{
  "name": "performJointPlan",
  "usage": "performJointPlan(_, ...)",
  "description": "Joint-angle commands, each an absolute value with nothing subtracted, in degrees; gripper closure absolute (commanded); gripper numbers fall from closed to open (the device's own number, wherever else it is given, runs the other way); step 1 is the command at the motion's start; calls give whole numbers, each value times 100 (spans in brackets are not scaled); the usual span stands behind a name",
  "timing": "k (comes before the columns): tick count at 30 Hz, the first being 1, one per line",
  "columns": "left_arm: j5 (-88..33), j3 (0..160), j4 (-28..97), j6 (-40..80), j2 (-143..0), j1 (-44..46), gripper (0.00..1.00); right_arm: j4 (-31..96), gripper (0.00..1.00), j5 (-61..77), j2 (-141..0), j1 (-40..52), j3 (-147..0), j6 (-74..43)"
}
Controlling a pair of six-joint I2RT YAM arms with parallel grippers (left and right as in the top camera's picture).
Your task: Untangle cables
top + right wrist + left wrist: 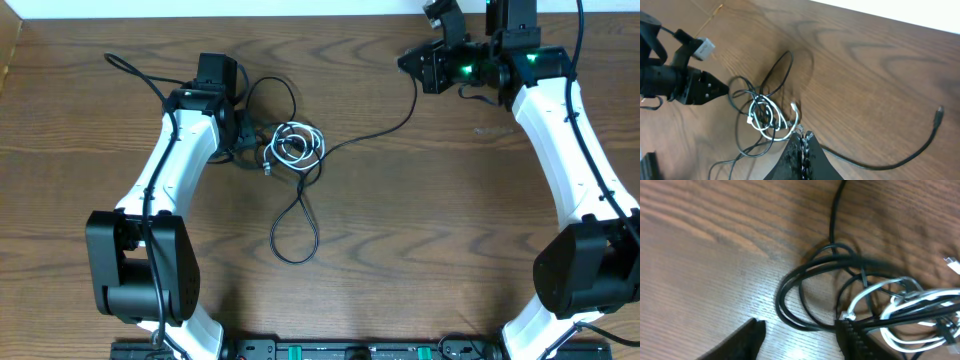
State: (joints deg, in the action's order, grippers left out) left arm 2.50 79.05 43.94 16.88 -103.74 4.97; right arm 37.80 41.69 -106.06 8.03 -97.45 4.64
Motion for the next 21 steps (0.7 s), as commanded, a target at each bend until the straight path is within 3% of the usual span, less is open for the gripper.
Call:
performJointPlan(1, -102, 7870, 4449, 1319, -10405, 473, 43, 3916, 99, 4397, -10551, 858, -9861, 469)
performJointPlan(12, -2091, 8071, 4152, -480, -10294, 534, 41, 4036, 99, 4235, -10567, 921, -9852, 526)
performJointPlan(21, -1988, 8071, 4226, -2499, -10337, 749, 34, 4182, 99, 4029, -10624, 1011, -9839, 659)
